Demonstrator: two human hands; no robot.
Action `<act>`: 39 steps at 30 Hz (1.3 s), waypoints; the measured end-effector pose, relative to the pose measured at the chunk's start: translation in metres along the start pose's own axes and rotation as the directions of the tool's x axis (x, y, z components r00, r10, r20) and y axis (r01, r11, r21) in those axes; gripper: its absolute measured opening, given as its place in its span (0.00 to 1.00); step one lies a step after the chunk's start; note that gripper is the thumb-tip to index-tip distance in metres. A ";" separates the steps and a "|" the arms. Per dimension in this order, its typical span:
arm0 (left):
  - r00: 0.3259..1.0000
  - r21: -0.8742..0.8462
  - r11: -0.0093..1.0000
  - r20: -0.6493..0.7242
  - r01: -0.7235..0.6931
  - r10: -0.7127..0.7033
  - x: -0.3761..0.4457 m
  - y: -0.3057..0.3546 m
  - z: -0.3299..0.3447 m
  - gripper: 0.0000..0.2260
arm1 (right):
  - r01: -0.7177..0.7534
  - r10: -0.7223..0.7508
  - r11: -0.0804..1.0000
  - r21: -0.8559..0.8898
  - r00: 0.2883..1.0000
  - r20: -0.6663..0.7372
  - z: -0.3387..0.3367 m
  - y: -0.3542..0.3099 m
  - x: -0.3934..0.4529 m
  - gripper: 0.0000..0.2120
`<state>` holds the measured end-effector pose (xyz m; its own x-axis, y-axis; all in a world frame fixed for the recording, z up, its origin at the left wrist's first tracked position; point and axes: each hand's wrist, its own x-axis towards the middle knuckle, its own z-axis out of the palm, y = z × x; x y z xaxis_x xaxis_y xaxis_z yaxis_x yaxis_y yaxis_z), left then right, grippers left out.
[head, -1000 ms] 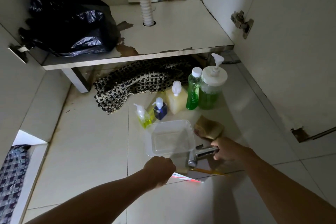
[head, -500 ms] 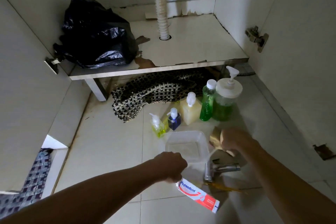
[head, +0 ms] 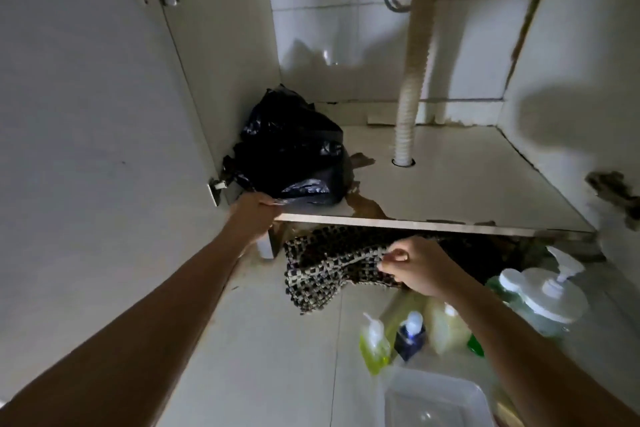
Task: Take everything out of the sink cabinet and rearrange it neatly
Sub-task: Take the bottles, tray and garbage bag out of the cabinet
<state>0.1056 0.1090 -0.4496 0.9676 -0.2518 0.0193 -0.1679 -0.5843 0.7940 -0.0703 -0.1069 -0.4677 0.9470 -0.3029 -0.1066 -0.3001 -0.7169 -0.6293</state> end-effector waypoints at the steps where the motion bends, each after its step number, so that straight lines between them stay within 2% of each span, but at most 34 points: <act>1: 0.994 -0.120 0.991 -0.079 0.060 -0.069 0.009 -0.006 -0.006 0.14 | 0.014 -0.014 1.000 -0.018 0.999 -0.032 0.001 -0.010 0.014 0.10; 2: 0.983 -0.236 0.966 -0.118 0.110 -0.141 0.018 -0.012 -0.011 0.15 | 0.024 -0.028 0.998 -0.055 0.997 -0.067 0.001 -0.020 0.029 0.12; 4: 0.966 -0.452 0.875 -0.095 0.174 -0.241 0.036 -0.021 -0.014 0.17 | 0.027 -0.039 0.995 -0.093 0.990 -0.137 0.000 -0.042 0.063 0.14; 6: 0.957 -0.557 0.811 -0.093 0.180 -0.276 0.056 -0.031 -0.010 0.17 | -0.003 -0.012 0.997 -0.082 0.982 -0.187 -0.003 -0.059 0.101 0.16; 8: 0.950 -0.591 0.787 -0.107 0.177 -0.294 0.075 -0.041 -0.003 0.19 | -0.008 -0.019 0.994 -0.109 0.970 -0.244 -0.004 -0.072 0.139 0.21; 10: 0.949 -0.632 0.755 -0.100 0.173 -0.301 0.091 -0.046 0.007 0.21 | -0.030 -0.007 0.990 -0.134 0.962 -0.272 -0.005 -0.084 0.169 0.21; 12: 0.949 -0.653 0.739 -0.095 0.168 -0.299 0.101 -0.048 0.015 0.23 | -0.089 0.046 0.984 -0.154 0.964 -0.263 -0.004 -0.092 0.191 0.18; 15: 0.945 -0.668 0.719 -0.069 0.194 -0.320 0.110 -0.052 0.023 0.29 | -0.147 0.103 0.974 -0.174 0.965 -0.241 0.003 -0.091 0.217 0.19; 19: 0.936 -0.667 0.709 -0.049 0.230 -0.350 0.107 -0.044 0.027 0.21 | -0.141 0.107 0.986 -0.087 0.943 -0.314 0.001 -0.082 0.228 0.07; 21: 0.931 -0.638 0.723 -0.025 0.265 -0.364 0.102 -0.034 0.024 0.16 | -0.051 0.042 0.999 -0.013 0.924 -0.381 -0.008 -0.082 0.226 0.07; 23: 0.923 -0.548 0.757 0.083 0.356 -0.375 0.092 -0.020 0.013 0.11 | 0.080 -0.098 0.995 -0.059 0.871 -0.482 -0.023 -0.086 0.222 0.09; 25: 0.901 -0.335 0.840 0.237 0.428 -0.364 0.080 -0.005 -0.004 0.16 | 0.176 -0.257 0.965 -0.193 0.777 -0.575 -0.042 -0.086 0.213 0.14; 26: 0.895 -0.211 0.885 0.270 0.416 -0.356 0.076 0.000 -0.013 0.19 | 0.216 -0.311 0.950 -0.226 0.728 -0.611 -0.052 -0.086 0.205 0.16; 27: 0.911 -0.102 0.923 0.233 0.371 -0.341 0.074 0.005 -0.021 0.22 | 0.265 -0.346 0.938 -0.223 0.694 -0.632 -0.058 -0.086 0.195 0.15; 29: 0.965 0.003 0.966 -0.012 0.260 -0.260 0.078 0.015 -0.037 0.24 | 0.347 -0.378 0.920 -0.180 0.669 -0.640 -0.062 -0.083 0.173 0.11; 31: 0.957 0.015 0.987 -0.247 0.159 -0.150 0.081 0.027 -0.049 0.23 | 0.395 -0.389 0.909 -0.131 0.695 -0.605 -0.058 -0.079 0.152 0.10; 32: 0.943 -0.024 0.994 -0.313 0.108 -0.110 0.081 0.031 -0.052 0.23 | 0.383 -0.369 0.919 -0.093 0.751 -0.547 -0.055 -0.075 0.144 0.11; 34: 0.938 -0.134 0.988 -0.327 0.076 -0.117 0.080 0.030 -0.049 0.28 | 0.239 -0.249 0.968 -0.071 0.926 -0.282 -0.054 -0.063 0.132 0.15; 35: 0.942 -0.180 0.980 -0.307 0.082 -0.135 0.076 0.028 -0.046 0.33 | 0.146 -0.158 0.983 -0.113 0.981 -0.110 -0.055 -0.056 0.126 0.15; 37: 0.947 -0.199 0.976 -0.287 0.092 -0.147 0.073 0.014 -0.036 0.42 | 0.035 0.001 0.978 -0.207 0.985 0.171 -0.059 -0.044 0.116 0.11; 38: 0.950 -0.189 0.978 -0.278 0.090 -0.141 0.071 0.009 -0.031 0.44 | 0.016 0.031 0.979 -0.201 0.973 0.229 -0.060 -0.039 0.114 0.13; 39: 0.956 -0.188 0.978 -0.259 0.092 -0.140 0.072 0.003 -0.027 0.42 | 0.002 0.029 0.990 -0.138 0.975 0.219 -0.061 -0.037 0.114 0.17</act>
<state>0.1793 0.1100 -0.4297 0.9971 0.0409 0.0649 -0.0396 -0.4493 0.8925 0.0420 -0.1534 -0.4100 0.9399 -0.1787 -0.2909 -0.3116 -0.7972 -0.5170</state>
